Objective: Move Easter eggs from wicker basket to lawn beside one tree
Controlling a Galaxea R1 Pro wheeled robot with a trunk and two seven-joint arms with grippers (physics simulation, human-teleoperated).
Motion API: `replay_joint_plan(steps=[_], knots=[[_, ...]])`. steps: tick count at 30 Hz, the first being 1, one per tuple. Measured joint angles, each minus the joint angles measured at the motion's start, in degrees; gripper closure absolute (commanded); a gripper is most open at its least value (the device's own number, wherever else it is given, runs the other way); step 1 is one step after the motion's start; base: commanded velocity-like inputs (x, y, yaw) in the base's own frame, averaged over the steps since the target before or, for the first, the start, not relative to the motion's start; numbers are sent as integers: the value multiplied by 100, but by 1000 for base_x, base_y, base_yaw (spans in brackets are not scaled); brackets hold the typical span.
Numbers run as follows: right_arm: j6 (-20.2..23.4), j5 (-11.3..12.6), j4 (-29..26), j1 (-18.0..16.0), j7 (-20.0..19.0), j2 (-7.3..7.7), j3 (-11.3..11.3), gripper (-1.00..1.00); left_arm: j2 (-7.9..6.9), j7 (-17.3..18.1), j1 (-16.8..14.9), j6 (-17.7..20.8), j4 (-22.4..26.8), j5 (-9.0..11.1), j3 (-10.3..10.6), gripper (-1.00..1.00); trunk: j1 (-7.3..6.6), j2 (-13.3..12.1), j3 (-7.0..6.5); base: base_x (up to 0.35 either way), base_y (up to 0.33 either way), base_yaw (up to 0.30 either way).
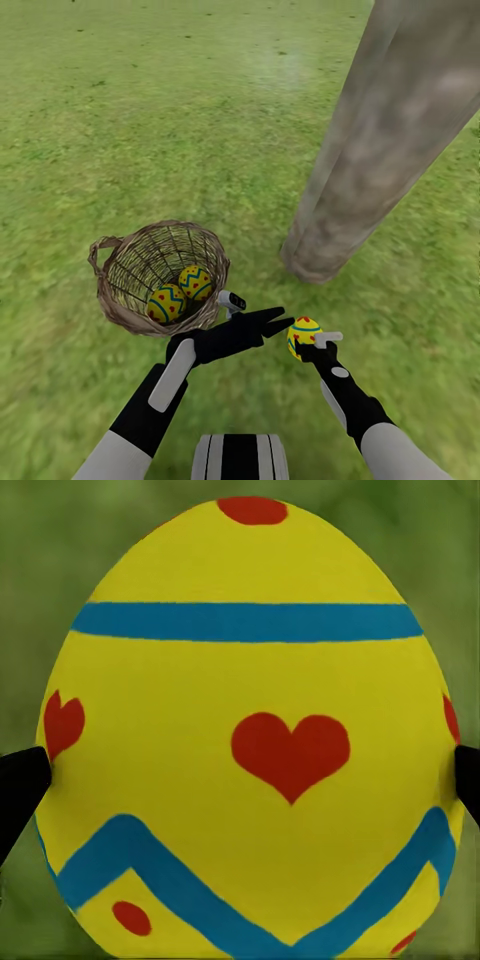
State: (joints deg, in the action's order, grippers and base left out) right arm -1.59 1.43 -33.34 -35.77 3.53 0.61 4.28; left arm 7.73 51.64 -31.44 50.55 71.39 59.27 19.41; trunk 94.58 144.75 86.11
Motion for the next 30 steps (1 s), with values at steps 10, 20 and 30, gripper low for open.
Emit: replay_joint_plan(steps=[10,20,30], knots=[[-10,23,370,3,-18,0,5,-100,3,0,-1,0,0,0,1,-100,-25,-14,-221,0,0,0],[-33,26,276,3,-33,8,-4,-100,8,0,0,0,1,0,1,-100,-50,-27,-443,0,0,0],[1014,116,-509,0,-326,47,-51,-100,9,6,0,14,84,104,315,-100,-76,-41,-665,0,0,0]])
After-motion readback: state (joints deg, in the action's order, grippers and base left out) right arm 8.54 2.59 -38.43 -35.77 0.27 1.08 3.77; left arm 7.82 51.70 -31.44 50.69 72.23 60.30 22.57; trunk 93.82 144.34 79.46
